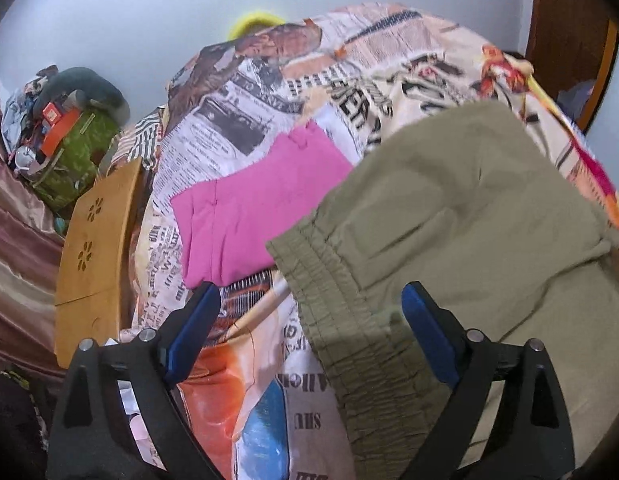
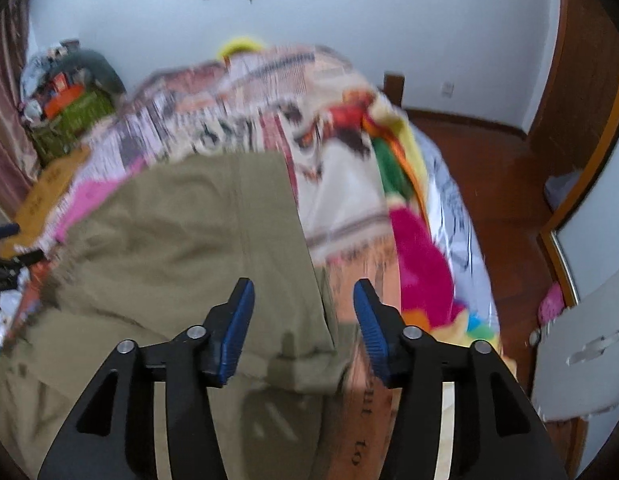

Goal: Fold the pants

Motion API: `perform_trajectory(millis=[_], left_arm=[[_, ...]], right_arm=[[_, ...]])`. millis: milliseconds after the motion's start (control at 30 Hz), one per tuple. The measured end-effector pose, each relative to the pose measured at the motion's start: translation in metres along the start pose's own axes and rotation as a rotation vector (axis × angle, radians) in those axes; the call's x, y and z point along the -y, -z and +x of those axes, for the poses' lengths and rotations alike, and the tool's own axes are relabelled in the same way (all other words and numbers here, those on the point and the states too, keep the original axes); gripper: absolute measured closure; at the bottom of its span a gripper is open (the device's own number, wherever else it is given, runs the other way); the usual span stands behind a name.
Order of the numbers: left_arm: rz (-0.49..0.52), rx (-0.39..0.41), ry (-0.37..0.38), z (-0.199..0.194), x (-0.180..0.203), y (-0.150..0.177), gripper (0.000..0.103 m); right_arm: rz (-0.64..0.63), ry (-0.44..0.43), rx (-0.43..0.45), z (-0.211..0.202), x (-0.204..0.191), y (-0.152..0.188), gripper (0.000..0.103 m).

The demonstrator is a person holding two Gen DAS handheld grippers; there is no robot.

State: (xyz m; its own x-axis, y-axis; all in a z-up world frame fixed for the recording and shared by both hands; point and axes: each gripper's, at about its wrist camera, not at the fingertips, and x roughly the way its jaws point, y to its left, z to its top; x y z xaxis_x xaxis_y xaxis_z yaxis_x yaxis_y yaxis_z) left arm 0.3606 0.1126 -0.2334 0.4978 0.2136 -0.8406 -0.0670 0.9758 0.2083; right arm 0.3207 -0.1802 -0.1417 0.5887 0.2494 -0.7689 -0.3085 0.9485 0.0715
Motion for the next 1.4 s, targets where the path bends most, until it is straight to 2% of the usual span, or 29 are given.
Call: perform_trajectory(millis=[67, 267, 500, 967, 1067, 1167, 1267, 1333, 1400], left_arm=[[-0.018, 0.018, 0.002, -0.005, -0.004, -0.007, 0.010], [-0.081, 0.062, 0.008, -0.005, -0.023, -0.029, 0.007], [-0.144, 0.057, 0.049, 0.022, -0.040, -0.040, 0.007], [-0.228, -0.090, 0.100, 0.118, -0.055, -0.030, 0.007], [-0.247, -0.127, 0.136, 0.133, -0.054, -0.027, 0.007], [-0.261, -0.149, 0.176, 0.144, -0.053, -0.024, 0.007], [-0.238, -0.152, 0.179, 0.148, -0.047, -0.024, 0.007], [-0.239, -0.148, 0.191, 0.148, -0.045, -0.023, 0.011], [-0.243, -0.147, 0.228, 0.147, -0.045, -0.023, 0.028]], right_arm=[[0.001, -0.015, 0.037, -0.006, -0.004, -0.013, 0.049], [-0.018, -0.038, 0.097, -0.002, -0.012, -0.044, 0.048], [-0.017, -0.057, 0.069, 0.036, -0.018, -0.059, 0.048], [0.003, -0.056, -0.089, 0.148, -0.009, -0.080, 0.048], [0.017, -0.047, -0.098, 0.163, -0.005, -0.084, 0.048], [0.044, -0.076, -0.098, 0.174, -0.003, -0.086, 0.048], [0.059, -0.111, -0.107, 0.185, -0.007, -0.085, 0.048], [0.054, -0.125, -0.100, 0.190, -0.011, -0.085, 0.052], [0.051, -0.144, -0.083, 0.192, -0.015, -0.085, 0.064]])
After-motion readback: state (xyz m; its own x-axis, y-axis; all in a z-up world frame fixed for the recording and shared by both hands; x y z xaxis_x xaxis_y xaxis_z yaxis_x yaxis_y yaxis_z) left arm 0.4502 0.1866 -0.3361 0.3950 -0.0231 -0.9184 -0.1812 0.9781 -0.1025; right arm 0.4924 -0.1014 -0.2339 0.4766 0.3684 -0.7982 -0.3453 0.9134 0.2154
